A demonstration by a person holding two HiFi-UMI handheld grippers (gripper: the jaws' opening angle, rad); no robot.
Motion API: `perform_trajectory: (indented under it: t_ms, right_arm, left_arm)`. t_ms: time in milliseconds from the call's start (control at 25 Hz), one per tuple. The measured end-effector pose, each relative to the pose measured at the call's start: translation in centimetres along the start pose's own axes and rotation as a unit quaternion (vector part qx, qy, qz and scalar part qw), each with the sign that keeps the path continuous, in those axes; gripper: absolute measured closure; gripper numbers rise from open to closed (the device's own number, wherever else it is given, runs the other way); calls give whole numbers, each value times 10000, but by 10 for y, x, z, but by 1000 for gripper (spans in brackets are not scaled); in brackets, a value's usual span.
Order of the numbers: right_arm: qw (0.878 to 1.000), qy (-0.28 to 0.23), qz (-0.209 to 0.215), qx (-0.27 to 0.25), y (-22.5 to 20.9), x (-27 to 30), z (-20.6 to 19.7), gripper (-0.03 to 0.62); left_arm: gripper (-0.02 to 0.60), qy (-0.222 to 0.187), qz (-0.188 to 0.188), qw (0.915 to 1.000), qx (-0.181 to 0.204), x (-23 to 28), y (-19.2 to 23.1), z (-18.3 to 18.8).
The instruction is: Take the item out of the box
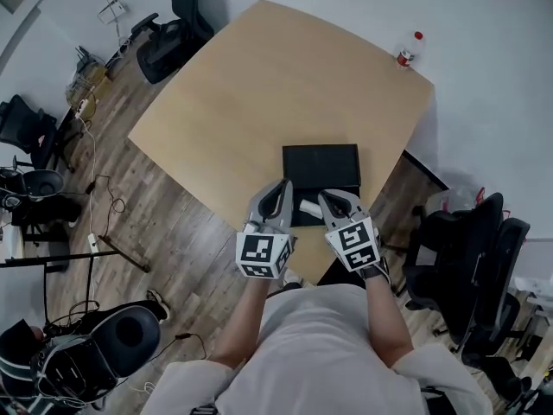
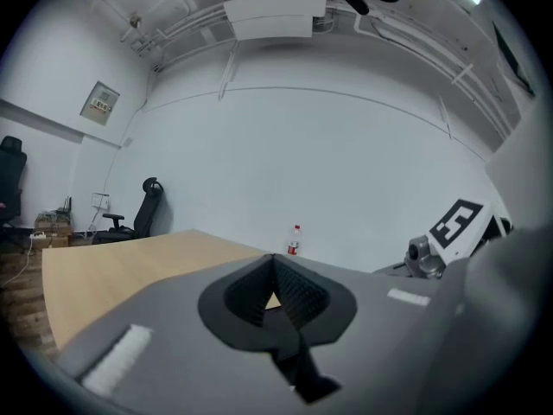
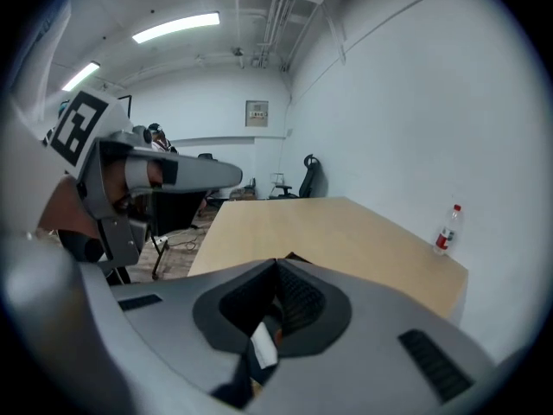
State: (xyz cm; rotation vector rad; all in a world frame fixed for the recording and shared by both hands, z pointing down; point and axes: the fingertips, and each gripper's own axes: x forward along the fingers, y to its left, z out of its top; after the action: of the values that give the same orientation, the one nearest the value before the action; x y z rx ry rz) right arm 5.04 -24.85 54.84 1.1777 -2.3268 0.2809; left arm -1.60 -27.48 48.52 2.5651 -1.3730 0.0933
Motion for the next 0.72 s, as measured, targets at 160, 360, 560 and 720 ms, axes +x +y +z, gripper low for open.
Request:
perform_trajectory:
  t_ms: [160,360,560,720]
  right_arm:
    - [9982,535,257,-124,-1,24,-30,582]
    - [9937,988,496,-199,2,46,-60,582]
    - [9822,1550,1018,-294,8,67,-93,580]
    - [9721,1915,1296,-395,17,81,-112,580]
  left_arm:
    - [575,-83,4,9998,-158,11,11,-2]
    - [575,19,65,9996,-279,19,22,-11]
    - [575,85,58,9997,-202,31,21,-15]
    - [575,108,86,9997,-182,38,26,-17]
